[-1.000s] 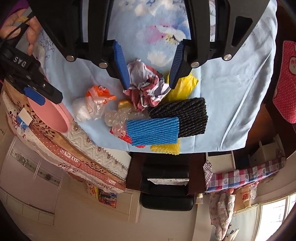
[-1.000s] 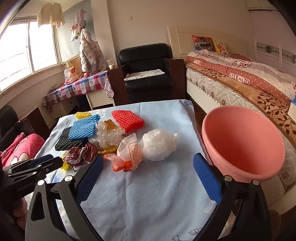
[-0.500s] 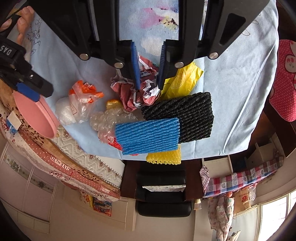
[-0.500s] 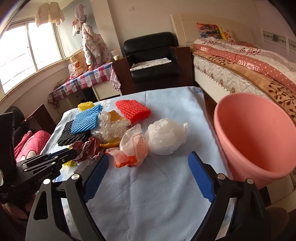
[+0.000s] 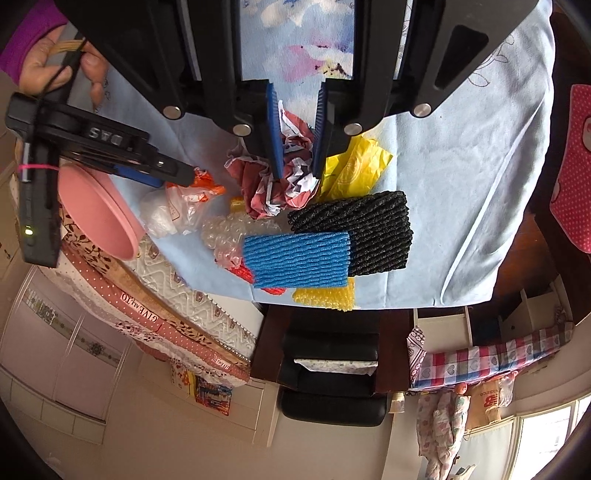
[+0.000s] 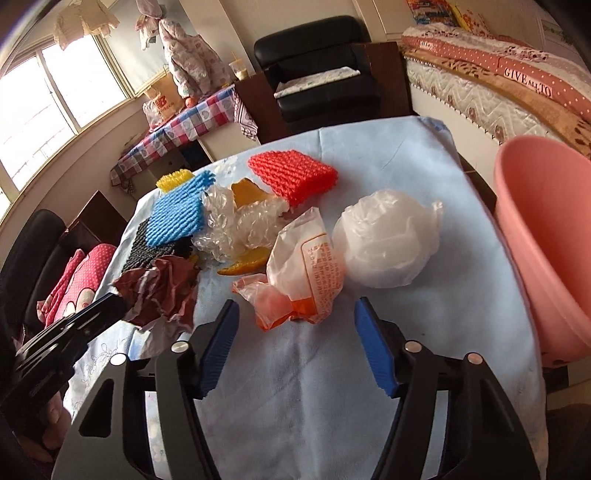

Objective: Collect trash
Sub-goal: 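Grasp the crumpled red-white paper with the left tool while the right tool grasps the clear plastic bag, then carry the paper and the plastic bag over the pink basin with both tools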

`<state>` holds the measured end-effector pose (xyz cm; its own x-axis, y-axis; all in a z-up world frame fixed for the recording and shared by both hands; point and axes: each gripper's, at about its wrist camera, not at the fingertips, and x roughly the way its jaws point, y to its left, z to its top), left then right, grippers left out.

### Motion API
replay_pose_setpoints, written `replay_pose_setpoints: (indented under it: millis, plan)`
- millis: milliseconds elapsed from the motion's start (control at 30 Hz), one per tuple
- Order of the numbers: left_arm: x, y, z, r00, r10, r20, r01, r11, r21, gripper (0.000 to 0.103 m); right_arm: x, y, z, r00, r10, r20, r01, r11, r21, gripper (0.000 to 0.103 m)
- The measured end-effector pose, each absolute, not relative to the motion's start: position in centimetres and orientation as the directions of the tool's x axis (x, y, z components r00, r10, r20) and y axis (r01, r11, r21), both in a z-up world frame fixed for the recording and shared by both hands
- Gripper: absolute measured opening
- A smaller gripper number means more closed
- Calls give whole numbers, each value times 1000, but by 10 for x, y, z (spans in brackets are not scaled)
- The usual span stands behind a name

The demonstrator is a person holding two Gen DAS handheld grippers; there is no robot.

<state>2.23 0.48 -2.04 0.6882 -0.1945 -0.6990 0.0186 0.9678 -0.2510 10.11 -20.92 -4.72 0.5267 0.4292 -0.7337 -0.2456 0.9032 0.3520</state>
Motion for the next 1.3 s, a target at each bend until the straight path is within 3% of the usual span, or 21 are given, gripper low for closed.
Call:
replay_pose_setpoints:
  millis: [167,367,800,1300]
  plan:
    - [18,9,-18,694,-184,-696,19,971,-237,15,108,-205,-52,500,428,-753,-227,904,363,46]
    - [15,9,-14,699,-170,-695,22,976,-216,15,100,-203,-49,500,424,-755,-244,905,347,38]
    - [6,-5,8,720,-160,-675,41,981,-188,15,62,-210,-9,580,393,-713,-322,915,242,37]
    - [12,-52,31,749,-180,-637,84,980,-178,15,35,-263,22,692,328,-643,-249,945,214,37]
